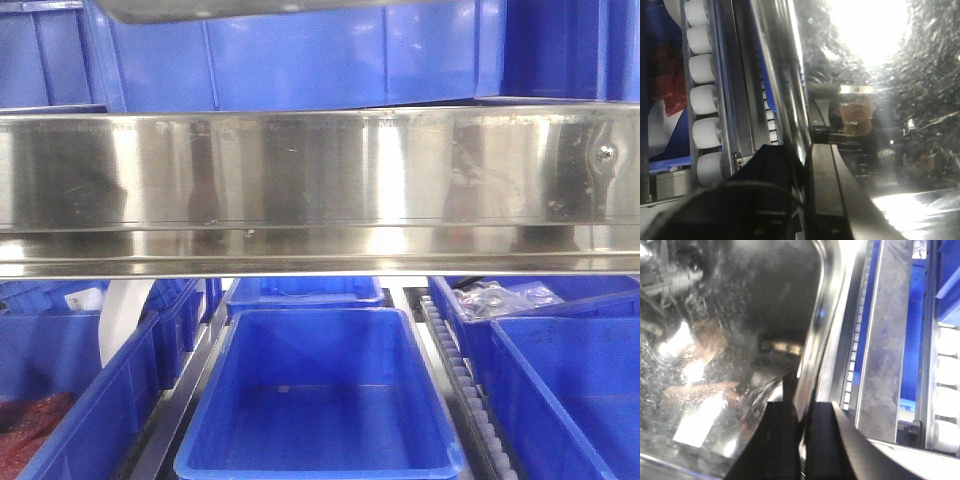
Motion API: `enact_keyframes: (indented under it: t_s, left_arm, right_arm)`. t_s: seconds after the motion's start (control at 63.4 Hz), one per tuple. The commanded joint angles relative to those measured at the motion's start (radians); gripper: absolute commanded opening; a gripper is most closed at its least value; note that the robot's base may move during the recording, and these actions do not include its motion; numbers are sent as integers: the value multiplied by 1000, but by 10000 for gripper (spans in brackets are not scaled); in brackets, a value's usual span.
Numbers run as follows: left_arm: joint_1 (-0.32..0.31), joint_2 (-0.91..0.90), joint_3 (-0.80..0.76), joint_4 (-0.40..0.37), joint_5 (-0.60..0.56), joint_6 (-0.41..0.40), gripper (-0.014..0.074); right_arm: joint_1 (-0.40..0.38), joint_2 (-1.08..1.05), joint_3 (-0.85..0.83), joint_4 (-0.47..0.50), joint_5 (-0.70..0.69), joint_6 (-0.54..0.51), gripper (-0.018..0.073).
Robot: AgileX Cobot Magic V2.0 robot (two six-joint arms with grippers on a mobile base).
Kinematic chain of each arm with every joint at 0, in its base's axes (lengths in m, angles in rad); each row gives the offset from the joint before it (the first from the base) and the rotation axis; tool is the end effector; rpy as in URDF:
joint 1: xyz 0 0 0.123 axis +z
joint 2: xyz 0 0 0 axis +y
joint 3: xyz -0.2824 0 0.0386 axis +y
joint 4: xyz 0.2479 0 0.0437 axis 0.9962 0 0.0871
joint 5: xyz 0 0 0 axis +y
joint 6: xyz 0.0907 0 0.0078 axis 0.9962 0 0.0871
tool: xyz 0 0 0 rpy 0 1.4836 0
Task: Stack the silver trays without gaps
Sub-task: 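Lift the held silver tray up off the shelf with both grippers, then drive the base away from the rack, turning while holding the tray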
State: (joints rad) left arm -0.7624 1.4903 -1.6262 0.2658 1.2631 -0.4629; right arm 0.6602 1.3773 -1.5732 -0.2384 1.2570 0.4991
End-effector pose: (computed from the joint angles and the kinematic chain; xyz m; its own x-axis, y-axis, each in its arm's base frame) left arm 0.2333 -0.1912 0.4089 -0.7892 0.2564 -0.5581 0.3039 0.9527 0.0078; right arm 0.2247 0.1486 0.4257 -0.7963 -0.1105 -0.5947 -0.1853 0.9805 0.0659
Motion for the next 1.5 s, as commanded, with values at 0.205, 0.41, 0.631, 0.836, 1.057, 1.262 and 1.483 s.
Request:
enact_keyframes:
  t_s: [0.205, 0.41, 0.631, 0.836, 1.057, 1.262, 1.483]
  left_arm:
    - [-23, -36, -27, -18, 38, 25, -41]
    - [-23, -36, -27, -19, 40, 25, -41]
    - [-23, -36, -27, -23, 40, 25, -41]
    - [-23, -36, -27, -27, 40, 25, -41]
    - [-23, -36, -27, -27, 40, 25, -41]
    - [-23, -36, -27, -27, 40, 25, -41]
    - [-23, -36, -27, -27, 40, 25, -41]
  right_arm:
    - [12, -34, -32, 13, -99, -25, 60]
    - [12, -34, -32, 13, -92, -25, 60]
    - [12, -33, -32, 14, -90, -25, 60]
    - [12, -33, -32, 14, -85, -25, 60]
    - [12, -33, -32, 14, -85, -25, 60]
    - [12, -33, -32, 14, -85, -25, 60]
    - [12, -33, -32, 14, -85, -25, 60]
